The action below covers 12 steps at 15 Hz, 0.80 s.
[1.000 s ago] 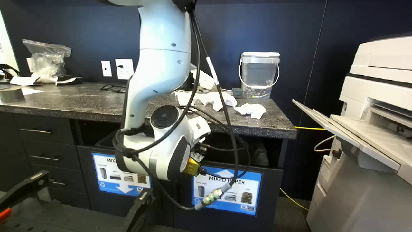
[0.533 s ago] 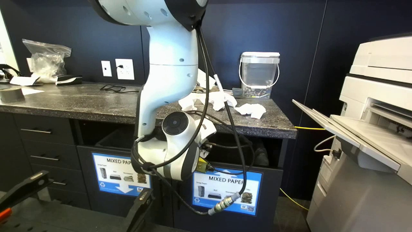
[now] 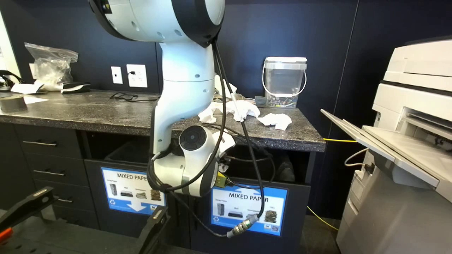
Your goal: Put the papers in the bin to the right
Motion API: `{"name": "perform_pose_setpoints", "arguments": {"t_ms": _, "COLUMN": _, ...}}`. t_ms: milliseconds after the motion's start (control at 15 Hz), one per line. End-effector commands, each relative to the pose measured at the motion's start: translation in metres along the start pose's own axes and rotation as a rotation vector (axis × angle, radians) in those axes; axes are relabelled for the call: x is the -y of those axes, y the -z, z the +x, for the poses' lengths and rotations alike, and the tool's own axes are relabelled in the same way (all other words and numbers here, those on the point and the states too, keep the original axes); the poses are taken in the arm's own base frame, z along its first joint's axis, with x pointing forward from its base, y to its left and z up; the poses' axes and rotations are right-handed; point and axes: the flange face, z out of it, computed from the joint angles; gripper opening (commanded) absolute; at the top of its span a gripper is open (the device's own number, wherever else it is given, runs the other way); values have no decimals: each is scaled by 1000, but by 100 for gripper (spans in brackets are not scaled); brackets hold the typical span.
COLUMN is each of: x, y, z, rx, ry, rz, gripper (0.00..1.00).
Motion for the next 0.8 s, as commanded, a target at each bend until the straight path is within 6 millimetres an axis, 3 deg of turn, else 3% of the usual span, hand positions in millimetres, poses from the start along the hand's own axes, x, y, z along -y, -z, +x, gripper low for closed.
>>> {"name": "perform_pose_setpoints", "arguments": {"t_ms": 0, "x": 5, "y": -13, "z": 0, "rx": -13, "ry": 22, "rz": 3, "gripper": 41}}
{"name": "perform_pose_setpoints", "arguments": {"t_ms": 533, "x": 5, "y": -10, "z": -2, "rx": 6, "ry": 129, "rz": -45, "gripper": 99}}
{"name": "perform_pose_setpoints", "arguments": {"t_ms": 733, "x": 9, "y": -7, "z": -2, "rx": 24, "ry": 189, "rz": -64, "gripper": 100}}
